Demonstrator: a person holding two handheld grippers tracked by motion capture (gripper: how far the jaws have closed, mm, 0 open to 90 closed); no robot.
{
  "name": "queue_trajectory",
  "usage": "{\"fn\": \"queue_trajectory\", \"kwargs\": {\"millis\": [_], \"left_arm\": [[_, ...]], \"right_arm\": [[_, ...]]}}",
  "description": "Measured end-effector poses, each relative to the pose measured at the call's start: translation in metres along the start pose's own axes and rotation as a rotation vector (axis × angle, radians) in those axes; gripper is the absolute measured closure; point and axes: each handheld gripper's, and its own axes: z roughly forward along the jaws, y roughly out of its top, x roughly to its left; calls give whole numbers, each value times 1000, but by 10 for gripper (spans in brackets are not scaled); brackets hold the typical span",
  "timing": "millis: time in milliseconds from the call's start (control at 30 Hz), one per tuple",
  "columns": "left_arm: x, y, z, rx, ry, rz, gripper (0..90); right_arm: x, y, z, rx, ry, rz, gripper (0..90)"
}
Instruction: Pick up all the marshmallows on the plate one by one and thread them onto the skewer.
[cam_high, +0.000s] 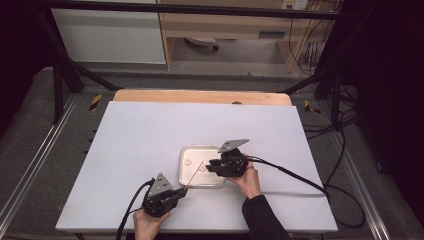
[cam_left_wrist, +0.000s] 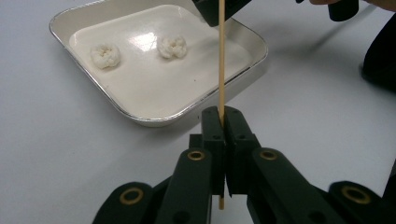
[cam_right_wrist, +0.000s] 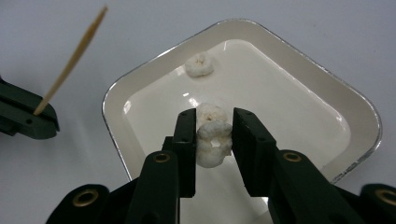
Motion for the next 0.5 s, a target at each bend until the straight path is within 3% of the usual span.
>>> {"fn": "queue_trajectory", "kwargs": {"millis": [500], "left_arm": [[-6, 1, 7, -18, -12, 8, 880]], "right_arm": [[4, 13, -41, -102, 43, 43, 726]]}}
